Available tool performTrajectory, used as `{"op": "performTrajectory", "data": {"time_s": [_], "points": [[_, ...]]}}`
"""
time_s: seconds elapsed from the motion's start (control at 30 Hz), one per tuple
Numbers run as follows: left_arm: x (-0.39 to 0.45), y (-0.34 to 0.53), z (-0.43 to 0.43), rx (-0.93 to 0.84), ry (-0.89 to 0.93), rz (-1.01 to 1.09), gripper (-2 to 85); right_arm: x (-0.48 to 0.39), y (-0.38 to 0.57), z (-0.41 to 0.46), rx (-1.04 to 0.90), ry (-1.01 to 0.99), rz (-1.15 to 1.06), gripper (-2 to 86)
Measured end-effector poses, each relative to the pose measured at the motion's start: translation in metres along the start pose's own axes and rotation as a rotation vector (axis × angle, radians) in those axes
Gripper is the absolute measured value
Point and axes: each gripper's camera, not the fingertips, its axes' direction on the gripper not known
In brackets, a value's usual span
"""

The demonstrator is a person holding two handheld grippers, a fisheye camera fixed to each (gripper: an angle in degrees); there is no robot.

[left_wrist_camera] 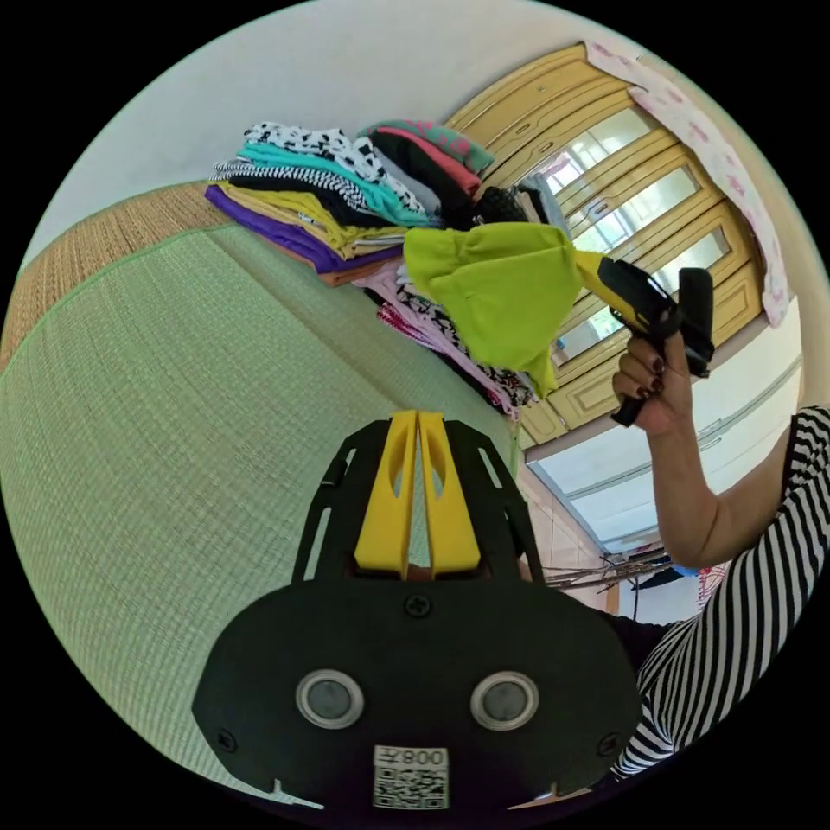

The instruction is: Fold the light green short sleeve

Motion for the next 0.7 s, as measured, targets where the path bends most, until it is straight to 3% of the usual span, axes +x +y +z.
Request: {"op": "performTrajectory", "data": {"time_s": [0.27,0.47,0.7], "points": [[0.002,0.190,-0.097,0.196,-0.026,-0.102,0.3,-0.067,0.090,-0.056,0.038,-0.449,-0.061,0.2],[0.026,0.355,-0.170,0.358,-0.058,-0.243,0.6,-0.128,0.150,-0.144,-0.105,-0.493,-0.175,0.1],[0.015,0.471,-0.184,0.345,-0.040,-0.330,2.9,-0.126,0.234,-0.194,-0.239,-0.646,-0.102,0.2]]}}
